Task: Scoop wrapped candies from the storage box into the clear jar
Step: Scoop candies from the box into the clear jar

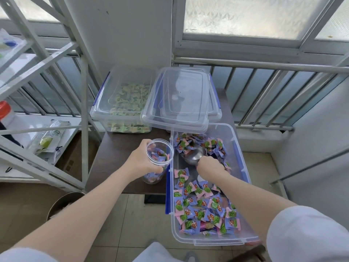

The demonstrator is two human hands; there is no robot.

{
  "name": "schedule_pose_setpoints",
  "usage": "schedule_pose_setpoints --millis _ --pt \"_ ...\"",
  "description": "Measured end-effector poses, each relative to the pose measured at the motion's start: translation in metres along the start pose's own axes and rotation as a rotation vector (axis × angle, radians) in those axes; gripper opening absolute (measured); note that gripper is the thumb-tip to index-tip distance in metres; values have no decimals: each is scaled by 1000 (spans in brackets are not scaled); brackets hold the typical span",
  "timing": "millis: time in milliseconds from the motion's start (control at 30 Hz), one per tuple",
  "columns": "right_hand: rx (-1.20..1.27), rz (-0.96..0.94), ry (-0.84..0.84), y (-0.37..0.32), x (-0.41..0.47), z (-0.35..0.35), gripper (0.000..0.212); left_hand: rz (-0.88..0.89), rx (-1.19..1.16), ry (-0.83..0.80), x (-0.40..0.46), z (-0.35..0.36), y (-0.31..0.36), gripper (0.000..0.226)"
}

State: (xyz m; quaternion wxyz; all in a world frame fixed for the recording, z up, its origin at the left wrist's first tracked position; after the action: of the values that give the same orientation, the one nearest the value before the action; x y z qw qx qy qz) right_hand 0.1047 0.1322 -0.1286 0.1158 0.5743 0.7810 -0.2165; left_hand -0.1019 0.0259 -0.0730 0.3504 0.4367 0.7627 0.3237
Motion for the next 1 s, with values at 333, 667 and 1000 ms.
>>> schedule_pose_setpoints --millis 333,667,1000 --pt "-116 -211 255 21 -13 2 32 3 26 -17 2 2 -2 84" --pt "131 -256 243 40 -40 -27 26 58 59 9 0 -2 8 82" --pt "80 -392 341 40 -87 -106 22 136 91 29 -13 -4 28 82"
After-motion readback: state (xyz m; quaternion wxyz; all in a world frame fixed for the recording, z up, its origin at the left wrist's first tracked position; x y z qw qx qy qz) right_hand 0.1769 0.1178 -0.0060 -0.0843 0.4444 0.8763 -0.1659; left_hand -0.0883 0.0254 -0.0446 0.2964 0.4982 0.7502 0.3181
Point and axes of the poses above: each hand's wrist, its own x-axis towards the middle knuckle, its own z-axis out of the palm, y = z × x, the point moved 9 cm from there along x, towards the middle knuckle, and after that the axes turned 5 degrees about y, right-handed, at the moved point
